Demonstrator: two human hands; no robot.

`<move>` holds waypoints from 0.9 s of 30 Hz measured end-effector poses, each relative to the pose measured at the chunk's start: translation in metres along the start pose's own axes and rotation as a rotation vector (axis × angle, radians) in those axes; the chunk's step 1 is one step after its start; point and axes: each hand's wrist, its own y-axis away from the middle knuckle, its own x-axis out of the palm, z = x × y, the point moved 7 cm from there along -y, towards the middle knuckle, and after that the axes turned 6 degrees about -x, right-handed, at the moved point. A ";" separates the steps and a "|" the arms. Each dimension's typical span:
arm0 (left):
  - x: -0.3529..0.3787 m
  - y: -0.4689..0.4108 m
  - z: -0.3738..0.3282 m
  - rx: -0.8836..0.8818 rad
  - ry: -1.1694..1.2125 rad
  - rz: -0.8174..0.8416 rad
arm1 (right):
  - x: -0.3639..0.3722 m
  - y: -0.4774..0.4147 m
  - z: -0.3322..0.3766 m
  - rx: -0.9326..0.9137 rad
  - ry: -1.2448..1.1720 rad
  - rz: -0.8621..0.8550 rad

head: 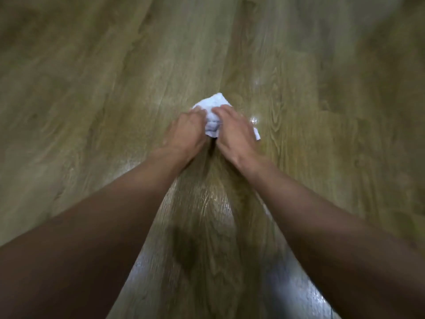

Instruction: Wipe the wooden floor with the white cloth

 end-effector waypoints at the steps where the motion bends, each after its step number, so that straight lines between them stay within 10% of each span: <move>1: -0.003 -0.004 0.001 0.001 -0.029 -0.020 | 0.006 -0.004 0.011 0.019 0.033 -0.019; 8: -0.008 0.040 -0.008 0.253 -0.011 -0.087 | -0.002 0.021 -0.008 -0.054 0.050 0.031; 14: -0.014 -0.004 0.013 0.026 -0.138 0.084 | 0.009 -0.014 0.008 -0.108 0.038 0.078; 20: 0.010 0.041 -0.022 0.174 -0.109 0.144 | -0.007 0.042 -0.019 -0.187 0.015 0.149; 27: -0.011 -0.006 -0.022 0.031 -0.214 0.127 | 0.004 -0.010 -0.008 0.034 -0.042 0.084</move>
